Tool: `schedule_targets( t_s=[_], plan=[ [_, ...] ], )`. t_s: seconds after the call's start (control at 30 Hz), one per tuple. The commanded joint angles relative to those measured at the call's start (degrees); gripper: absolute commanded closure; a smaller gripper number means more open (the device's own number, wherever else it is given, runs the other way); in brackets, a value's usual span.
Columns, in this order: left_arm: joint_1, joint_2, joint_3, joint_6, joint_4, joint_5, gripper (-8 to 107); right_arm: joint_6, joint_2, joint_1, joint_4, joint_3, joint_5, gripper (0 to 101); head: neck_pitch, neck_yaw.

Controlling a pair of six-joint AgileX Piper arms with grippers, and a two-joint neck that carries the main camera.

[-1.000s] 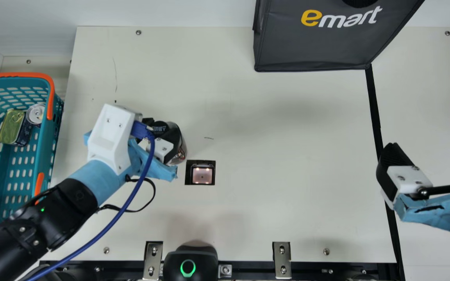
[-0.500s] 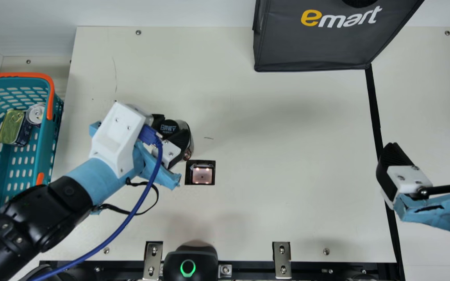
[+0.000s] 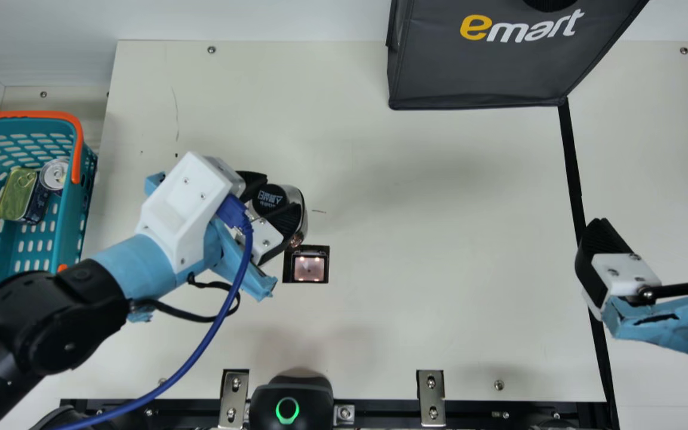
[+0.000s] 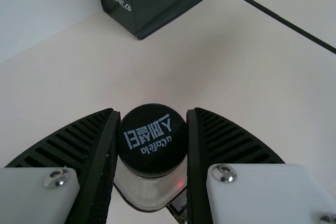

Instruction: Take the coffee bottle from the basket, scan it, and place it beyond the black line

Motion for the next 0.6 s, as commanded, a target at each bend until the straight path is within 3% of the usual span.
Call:
schedule_targets(
  t_s=[0.0,0.3,0.57],
  plan=[
    [1.3,0.2,-0.4,9.3,-6.9,1.1,89,0.0,0.0,0.0,0.0,0.0,0.0,10,-1.6,0.1],
    [8.3,2.0,-2.3,28.2,-21.7,7.3,89,0.0,0.0,0.0,0.0,0.0,0.0,10,-1.6,0.1],
    [14.4,4.2,-2.8,41.1,-30.6,12.8,89,0.0,0.0,0.0,0.0,0.0,0.0,10,-1.6,0.1]
  ],
)
